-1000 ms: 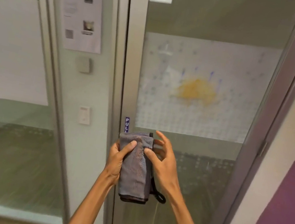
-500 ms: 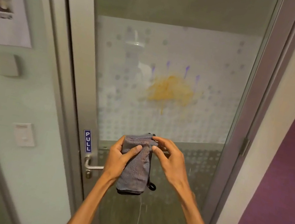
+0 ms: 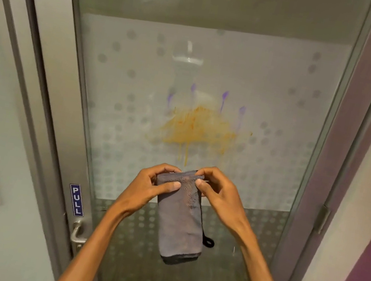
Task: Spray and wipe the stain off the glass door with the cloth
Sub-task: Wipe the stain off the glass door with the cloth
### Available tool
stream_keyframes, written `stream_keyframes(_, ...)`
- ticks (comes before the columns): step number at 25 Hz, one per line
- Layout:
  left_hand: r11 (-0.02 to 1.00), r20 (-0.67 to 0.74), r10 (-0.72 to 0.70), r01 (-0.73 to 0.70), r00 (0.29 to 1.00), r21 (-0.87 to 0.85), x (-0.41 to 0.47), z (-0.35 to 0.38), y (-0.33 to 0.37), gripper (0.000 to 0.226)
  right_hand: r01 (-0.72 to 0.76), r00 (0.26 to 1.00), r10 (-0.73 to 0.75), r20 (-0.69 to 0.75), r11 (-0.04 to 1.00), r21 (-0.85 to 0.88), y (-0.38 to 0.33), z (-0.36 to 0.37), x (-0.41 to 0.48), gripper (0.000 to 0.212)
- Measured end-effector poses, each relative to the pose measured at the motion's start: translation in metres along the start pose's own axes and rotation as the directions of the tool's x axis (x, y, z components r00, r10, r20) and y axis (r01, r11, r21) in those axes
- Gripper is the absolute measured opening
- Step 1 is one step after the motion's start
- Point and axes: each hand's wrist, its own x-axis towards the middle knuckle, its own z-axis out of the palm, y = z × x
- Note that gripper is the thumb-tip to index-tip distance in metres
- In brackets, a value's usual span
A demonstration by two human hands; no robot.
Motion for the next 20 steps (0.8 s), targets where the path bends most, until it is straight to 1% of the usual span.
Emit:
stream_keyframes(2,1.0,0.028,-0.028,0.027,0.999,0.011,0.016,-0.002,-0.002,0.027,0.012,1.0,-0.012,0.0,1.0,0.016,0.006,-0.01,0.01,0.005)
stream_keyframes(5,1.0,0.086,-0.017,0.016,0.996,0.015,0.034,-0.002,-0.003,0.035,0.058,0.998,-0.058,-0.003,0.998,-0.031,0.014,-0.014,0.022,0.007)
stream_keyframes(6,1.0,0.088,-0.015,0.014,0.996,0.015,0.041,0.001,-0.002,0.034,0.075,0.997,-0.076,-0.024,0.996,-0.046,0.015,-0.014,0.026,0.009)
stream_keyframes(8,1.0,0.077,0.002,-0.003,0.997,0.009,0.054,0.005,0.0,0.027,0.068,0.993,-0.071,-0.097,0.997,-0.034,0.018,-0.013,0.03,0.022)
stream_keyframes(9,1.0,0.076,0.014,-0.015,0.997,0.006,0.059,0.006,0.002,0.024,0.035,0.992,-0.032,-0.12,0.999,0.019,0.019,-0.013,0.031,0.033)
stream_keyframes(10,1.0,0.078,0.02,-0.02,0.997,0.001,0.064,0.006,0.004,0.023,-0.013,0.994,0.022,-0.104,0.996,0.086,0.021,-0.014,0.031,0.043)
stream_keyframes(11,1.0,0.083,0.028,-0.028,0.996,-0.003,0.069,0.004,0.006,0.022,-0.061,0.997,0.067,-0.045,0.99,0.131,0.023,-0.015,0.03,0.048)
stream_keyframes(13,0.999,0.093,0.04,-0.04,0.995,0.002,0.078,-0.001,0.008,0.022,-0.15,0.982,0.131,0.139,0.979,0.139,0.03,-0.017,0.027,0.049)
stream_keyframes(14,0.999,0.105,0.037,-0.038,0.994,0.011,0.083,-0.004,0.01,0.021,-0.177,0.969,0.147,0.2,0.974,0.14,0.035,-0.018,0.025,0.047)
stream_keyframes(15,0.999,0.121,0.031,-0.034,0.992,0.026,0.088,-0.007,0.012,0.02,-0.188,0.962,0.151,0.226,0.97,0.154,0.039,-0.017,0.023,0.044)
stream_keyframes(16,0.998,0.142,0.025,-0.032,0.99,0.046,0.093,-0.009,0.015,0.02,-0.191,0.964,0.15,0.22,0.965,0.177,0.042,-0.016,0.023,0.042)
stream_keyframes(17,0.997,0.166,0.019,-0.031,0.986,0.067,0.098,-0.01,0.016,0.022,-0.193,0.971,0.155,0.183,0.959,0.208,0.043,-0.015,0.023,0.04)
stream_keyframes(18,0.996,0.185,0.025,-0.039,0.982,0.076,0.103,-0.01,0.018,0.026,-0.189,0.979,0.163,0.119,0.95,0.247,0.042,-0.014,0.025,0.038)
stream_keyframes(19,0.993,0.177,0.06,-0.076,0.982,0.085,0.106,-0.01,0.021,0.031,-0.181,0.983,0.18,0.03,0.936,0.302,0.039,-0.014,0.027,0.035)
stream_keyframes(20,0.983,0.123,0.135,-0.148,0.983,0.106,0.108,-0.011,0.022,0.037,-0.165,0.976,0.206,-0.075,0.914,0.37,0.036,-0.017,0.029,0.034)
